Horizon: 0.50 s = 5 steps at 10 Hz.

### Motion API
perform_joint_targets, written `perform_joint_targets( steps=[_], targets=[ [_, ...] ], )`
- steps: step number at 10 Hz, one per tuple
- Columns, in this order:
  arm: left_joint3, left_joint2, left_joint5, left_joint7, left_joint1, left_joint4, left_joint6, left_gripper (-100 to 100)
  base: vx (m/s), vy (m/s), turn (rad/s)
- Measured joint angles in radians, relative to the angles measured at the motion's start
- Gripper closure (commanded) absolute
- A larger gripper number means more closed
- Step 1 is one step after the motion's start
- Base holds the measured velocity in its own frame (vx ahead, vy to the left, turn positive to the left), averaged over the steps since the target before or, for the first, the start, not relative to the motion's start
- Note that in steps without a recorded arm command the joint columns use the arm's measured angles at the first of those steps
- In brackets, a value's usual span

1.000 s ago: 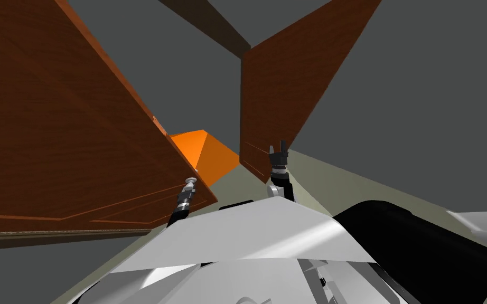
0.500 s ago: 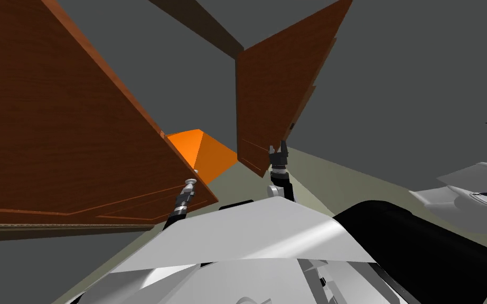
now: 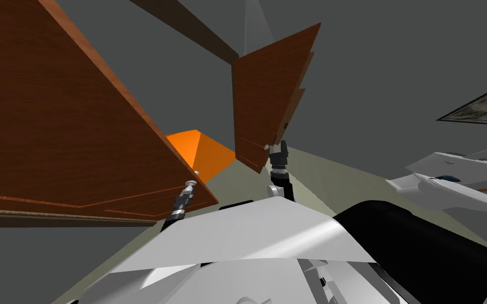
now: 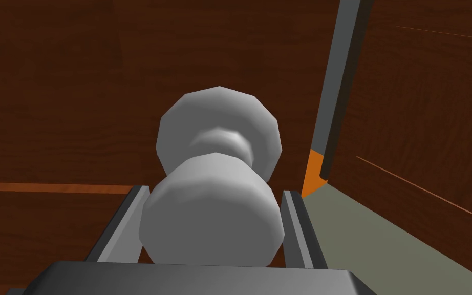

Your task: Pull the door open

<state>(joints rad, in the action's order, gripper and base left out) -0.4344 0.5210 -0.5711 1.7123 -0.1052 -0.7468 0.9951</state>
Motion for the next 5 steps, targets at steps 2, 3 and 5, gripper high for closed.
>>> perform_joint_targets(
  steps=[2,3,5],
  targets=[
    [-0.013,0.009,0.012,0.021,-0.005,0.014,0.026,100,-0.197,0.094,-0.146],
    [-0.020,0.015,0.019,0.030,-0.012,0.011,0.038,100,-0.210,0.060,-0.139],
    [-0.033,0.030,0.032,0.051,-0.021,0.016,0.061,100,-0.200,0.045,-0.118]
  ],
)
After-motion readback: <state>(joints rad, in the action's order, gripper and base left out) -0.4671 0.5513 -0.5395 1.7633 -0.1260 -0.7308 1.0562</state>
